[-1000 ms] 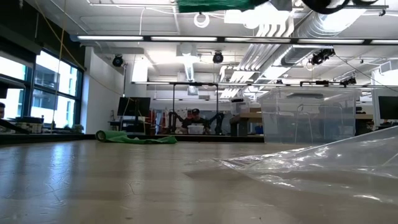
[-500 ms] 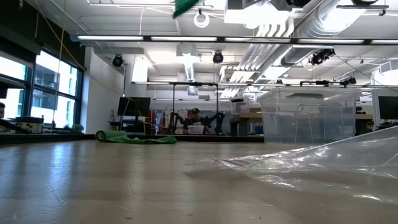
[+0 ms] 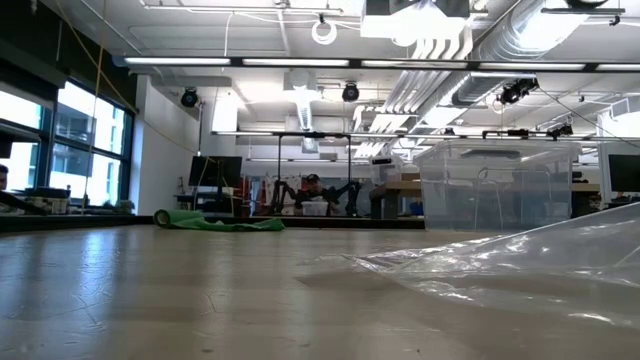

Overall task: Roll bandage
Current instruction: Roll the blue bandage

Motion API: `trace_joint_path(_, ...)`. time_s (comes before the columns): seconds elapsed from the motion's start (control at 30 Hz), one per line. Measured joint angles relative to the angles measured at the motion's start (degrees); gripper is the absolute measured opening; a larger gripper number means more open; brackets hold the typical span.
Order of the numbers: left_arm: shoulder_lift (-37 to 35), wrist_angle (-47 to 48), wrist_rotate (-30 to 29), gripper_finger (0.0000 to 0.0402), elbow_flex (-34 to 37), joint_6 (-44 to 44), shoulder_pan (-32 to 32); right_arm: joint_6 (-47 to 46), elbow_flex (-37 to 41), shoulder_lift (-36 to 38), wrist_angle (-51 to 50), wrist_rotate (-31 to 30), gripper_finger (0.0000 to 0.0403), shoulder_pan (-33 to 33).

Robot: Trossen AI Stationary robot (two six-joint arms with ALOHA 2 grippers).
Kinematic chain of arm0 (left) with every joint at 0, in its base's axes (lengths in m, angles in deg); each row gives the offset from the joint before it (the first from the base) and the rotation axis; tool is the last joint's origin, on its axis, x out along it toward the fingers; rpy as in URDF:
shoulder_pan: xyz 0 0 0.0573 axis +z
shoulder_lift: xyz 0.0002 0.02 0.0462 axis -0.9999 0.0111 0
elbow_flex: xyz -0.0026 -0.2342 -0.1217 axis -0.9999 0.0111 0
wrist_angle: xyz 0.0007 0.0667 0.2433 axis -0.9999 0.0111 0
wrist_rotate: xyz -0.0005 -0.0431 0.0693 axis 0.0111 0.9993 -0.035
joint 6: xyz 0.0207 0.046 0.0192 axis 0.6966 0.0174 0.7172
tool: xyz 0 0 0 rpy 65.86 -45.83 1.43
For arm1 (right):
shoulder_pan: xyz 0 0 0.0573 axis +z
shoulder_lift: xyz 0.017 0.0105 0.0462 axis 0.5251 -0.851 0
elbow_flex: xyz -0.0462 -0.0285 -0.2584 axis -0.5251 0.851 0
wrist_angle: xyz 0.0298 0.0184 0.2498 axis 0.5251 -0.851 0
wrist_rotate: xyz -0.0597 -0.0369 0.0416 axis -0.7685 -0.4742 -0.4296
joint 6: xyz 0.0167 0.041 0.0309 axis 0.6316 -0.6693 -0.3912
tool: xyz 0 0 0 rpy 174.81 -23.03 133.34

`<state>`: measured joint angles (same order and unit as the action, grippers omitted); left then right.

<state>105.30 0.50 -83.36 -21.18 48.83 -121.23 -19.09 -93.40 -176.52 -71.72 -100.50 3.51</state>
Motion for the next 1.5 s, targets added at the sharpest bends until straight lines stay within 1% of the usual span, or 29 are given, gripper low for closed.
trace_joint_path(0.13, 0.0, 1.3, 3.9, 0.0253, 0.0, -0.5, 1.0, -4.9, 0.0, 3.0, 2.6, -0.5, 0.0, 1.0)
trace_joint_path(0.23, 0.0, 2.8, 4.3, 0.0272, 0.0, -0.6, 1.4, -7.8, 0.0, 6.1, 6.0, -1.2, 0.0, 1.6)
trace_joint_path(0.4, 0.0, 3.4, 6.1, 0.0284, 1.8, -0.5, 1.6, -9.5, 0.0, 10.9, 15.2, -1.6, 0.0, 2.2)
trace_joint_path(0.5, 0.6, 2.3, 5.5, 0.0284, 2.6, -0.5, 1.6, -9.3, 0.0, 12.7, 21.0, -1.6, 0.0, 1.9)
trace_joint_path(0.63, 3.8, -2.8, 5.0, 0.0284, 2.6, 0.3, 1.8, -9.3, 0.0, 13.1, 26.6, 0.2, 0.0, -0.1)
trace_joint_path(0.73, 7.3, -10.3, 2.0, 0.0284, 2.6, 3.9, 1.9, -10.3, 0.0, 13.1, 27.7, 3.6, 0.0, -2.1)
trace_joint_path(0.87, 12.3, -21.0, -3.1, 0.0285, 2.6, 10.3, 2.0, -13.6, 0.0, 12.9, 26.6, 9.2, 0.0, -4.3)
trace_joint_path(1.0, 15.6, -28.2, -5.9, 0.0285, 2.6, 13.1, 2.7, -13.8, 0.0, 12.9, 26.2, 11.1, 0.0, -4.6)
trace_joint_path(1.1, 16.4, -29.9, -6.3, 0.0284, 2.6, 13.2, 3.1, -14.1, 0.0, 12.9, 23.1, 11.4, 0.0, -4.1)
trace_joint_path(1.23, 15.8, -30.9, -6.0, 0.0285, 2.6, 13.5, 2.9, -18.6, 0.0, 12.9, 13.8, 11.9, 0.0, -3.5)
trace_joint_path(1.33, 15.0, -31.9, -5.8, 0.0284, 2.6, 14.5, 2.3, -22.7, 0.0, 12.9, 7.2, 14.9, 0.0, -3.3)
trace_joint_path(1.43, 14.7, -34.0, -5.8, 0.0284, 2.6, 16.6, 1.6, -25.8, 0.0, 12.9, 3.6, 17.2, 0.0, -3.1)
trace_joint_path(1.5, 14.7, -35.1, -5.4, 0.0284, 2.6, 17.7, 1.3, -26.7, 0.0, 12.9, 2.5, 17.5, 0.0, -2.7)
